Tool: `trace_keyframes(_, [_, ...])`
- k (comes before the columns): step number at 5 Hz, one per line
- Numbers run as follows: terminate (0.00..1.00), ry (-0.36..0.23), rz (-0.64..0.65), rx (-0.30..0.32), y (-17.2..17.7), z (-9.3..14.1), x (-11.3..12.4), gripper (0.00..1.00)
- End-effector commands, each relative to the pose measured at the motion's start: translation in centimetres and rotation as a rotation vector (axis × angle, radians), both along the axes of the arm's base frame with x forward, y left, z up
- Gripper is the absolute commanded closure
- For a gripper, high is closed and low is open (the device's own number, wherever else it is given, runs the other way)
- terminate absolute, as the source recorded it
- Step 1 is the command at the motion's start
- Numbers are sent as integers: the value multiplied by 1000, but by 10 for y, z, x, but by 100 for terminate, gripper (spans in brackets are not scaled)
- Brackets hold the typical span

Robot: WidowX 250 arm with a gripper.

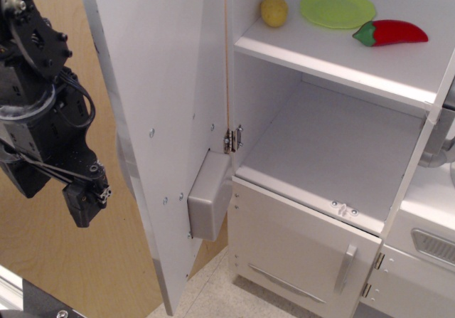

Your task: Close fridge

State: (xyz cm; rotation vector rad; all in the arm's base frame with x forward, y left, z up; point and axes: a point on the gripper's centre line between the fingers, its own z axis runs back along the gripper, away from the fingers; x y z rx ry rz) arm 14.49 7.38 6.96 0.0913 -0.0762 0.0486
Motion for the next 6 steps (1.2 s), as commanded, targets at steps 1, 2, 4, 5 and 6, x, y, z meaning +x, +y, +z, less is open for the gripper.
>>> trace_keyframes(1, [0,0,0,0,0,0,0,0])
trace_keyframes(2, [0,-12,5,-39,10,21,10,0])
trace_keyframes(4, [0,-56,69,-52,31,43,32,0])
trace_keyframes(5, [0,-46,97,-34,28,39,42,0])
trace_keyframes(6, [0,-16,89,1,8,32,55,0])
